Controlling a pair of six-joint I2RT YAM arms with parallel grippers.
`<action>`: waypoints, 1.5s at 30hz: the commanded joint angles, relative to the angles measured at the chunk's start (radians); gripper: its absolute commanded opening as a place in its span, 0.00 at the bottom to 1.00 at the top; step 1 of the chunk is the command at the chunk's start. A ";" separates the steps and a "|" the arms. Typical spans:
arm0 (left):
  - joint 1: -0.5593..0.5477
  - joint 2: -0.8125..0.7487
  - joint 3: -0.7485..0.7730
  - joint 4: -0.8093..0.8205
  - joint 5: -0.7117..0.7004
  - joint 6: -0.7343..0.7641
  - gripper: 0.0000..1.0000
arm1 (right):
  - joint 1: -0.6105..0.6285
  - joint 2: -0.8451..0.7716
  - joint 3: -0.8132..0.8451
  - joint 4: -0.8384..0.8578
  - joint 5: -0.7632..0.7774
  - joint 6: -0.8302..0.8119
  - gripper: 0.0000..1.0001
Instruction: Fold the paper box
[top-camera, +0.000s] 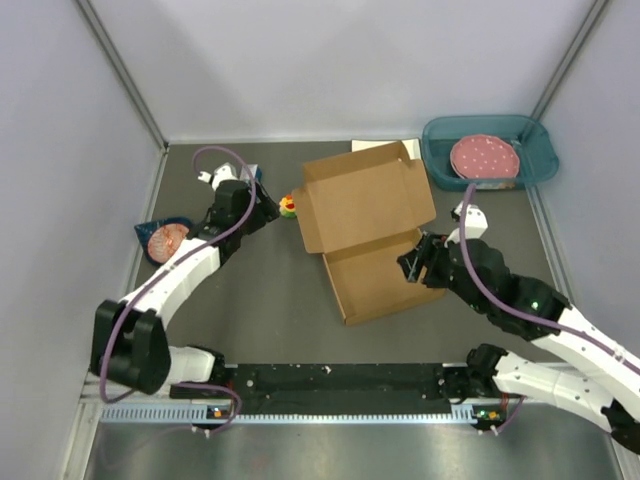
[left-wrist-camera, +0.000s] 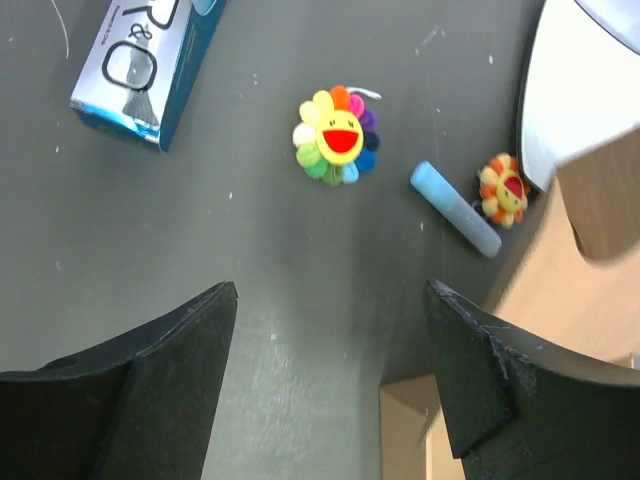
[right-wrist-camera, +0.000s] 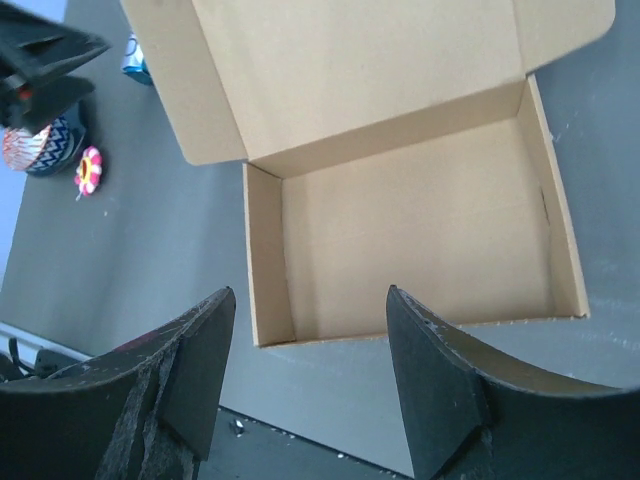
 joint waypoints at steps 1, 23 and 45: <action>0.057 0.148 0.100 0.116 0.066 -0.102 0.79 | 0.007 -0.053 -0.027 0.098 -0.015 -0.146 0.63; 0.155 0.549 0.269 0.314 0.244 -0.217 0.71 | 0.007 -0.012 0.004 0.146 0.036 -0.249 0.62; 0.180 0.696 0.640 -0.103 -0.099 0.569 0.98 | 0.005 -0.011 -0.001 0.153 0.044 -0.373 0.62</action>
